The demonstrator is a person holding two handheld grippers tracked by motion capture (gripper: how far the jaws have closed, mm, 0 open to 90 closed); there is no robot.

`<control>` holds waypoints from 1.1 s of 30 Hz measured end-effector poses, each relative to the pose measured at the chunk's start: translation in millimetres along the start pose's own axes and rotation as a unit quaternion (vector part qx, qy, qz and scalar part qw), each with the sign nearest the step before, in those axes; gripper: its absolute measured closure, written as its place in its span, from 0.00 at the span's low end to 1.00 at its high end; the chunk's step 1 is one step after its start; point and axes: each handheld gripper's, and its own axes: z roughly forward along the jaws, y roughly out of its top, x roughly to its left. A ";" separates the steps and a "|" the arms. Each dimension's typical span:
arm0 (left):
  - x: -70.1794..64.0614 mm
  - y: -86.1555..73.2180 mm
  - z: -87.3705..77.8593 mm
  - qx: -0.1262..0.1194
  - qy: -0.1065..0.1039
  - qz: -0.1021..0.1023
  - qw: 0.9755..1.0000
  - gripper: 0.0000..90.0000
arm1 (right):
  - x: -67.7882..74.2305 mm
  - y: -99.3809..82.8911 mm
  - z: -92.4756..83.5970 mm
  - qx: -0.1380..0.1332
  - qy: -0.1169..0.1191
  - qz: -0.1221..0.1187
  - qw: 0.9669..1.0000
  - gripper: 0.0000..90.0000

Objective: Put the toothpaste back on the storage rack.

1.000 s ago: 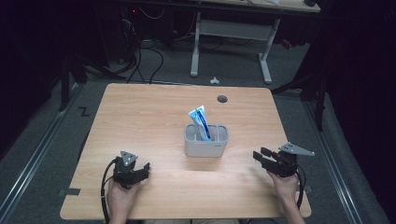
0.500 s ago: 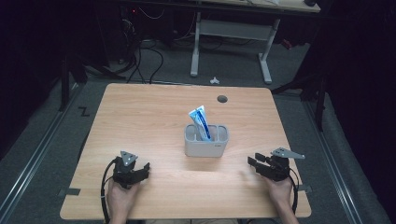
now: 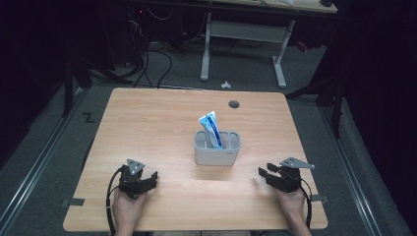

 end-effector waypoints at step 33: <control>-0.1 -0.1 -0.1 0.001 0.000 0.001 1.000 0.32 | 6.2 -2.1 20.9 0.048 -0.049 -0.046 0.997 0.45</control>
